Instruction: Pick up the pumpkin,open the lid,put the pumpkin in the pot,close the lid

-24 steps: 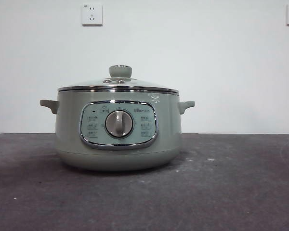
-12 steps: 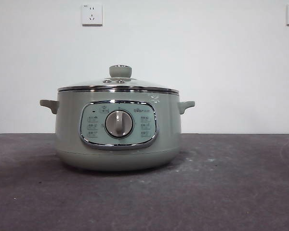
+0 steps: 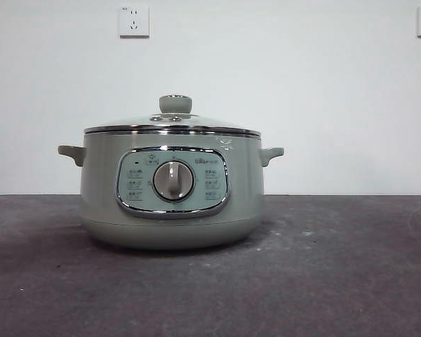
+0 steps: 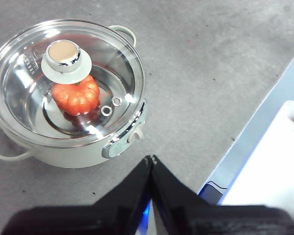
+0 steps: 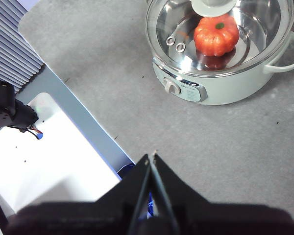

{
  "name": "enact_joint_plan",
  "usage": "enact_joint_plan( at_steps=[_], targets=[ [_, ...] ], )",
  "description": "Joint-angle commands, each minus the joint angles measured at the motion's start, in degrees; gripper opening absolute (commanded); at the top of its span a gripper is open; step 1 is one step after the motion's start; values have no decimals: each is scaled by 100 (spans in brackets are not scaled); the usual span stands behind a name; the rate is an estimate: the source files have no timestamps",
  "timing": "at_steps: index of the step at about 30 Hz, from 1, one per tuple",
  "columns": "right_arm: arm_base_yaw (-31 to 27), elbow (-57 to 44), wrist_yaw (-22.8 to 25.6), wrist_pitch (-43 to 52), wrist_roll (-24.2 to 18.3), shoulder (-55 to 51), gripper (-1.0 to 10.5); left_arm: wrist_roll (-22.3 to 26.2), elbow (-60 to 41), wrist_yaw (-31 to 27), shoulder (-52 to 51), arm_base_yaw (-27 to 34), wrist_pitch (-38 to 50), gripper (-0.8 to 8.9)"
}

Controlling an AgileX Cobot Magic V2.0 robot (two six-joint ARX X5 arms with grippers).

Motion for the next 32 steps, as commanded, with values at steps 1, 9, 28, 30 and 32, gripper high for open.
enact_joint_plan(
  at_steps=[1,9,28,30,32],
  targets=[
    [7,-2,0,24,48,-2,-1,15,9,-61,-44,57,216,-4],
    [7,-4,0,24,48,-2,-1,319,-181,35,-852,964,2120,-4],
    [7,-4,17,24,48,-31,-1,245,-6371,-758,-4999,2570,6835,-4],
    [7,-4,17,22,48,-31,-1,238,-6896,-935,-5421,2590,6861,-4],
    [7,-4,15,24,48,-31,-1,179,-7329,-1088,-5801,2588,6861,-3]
  ],
)
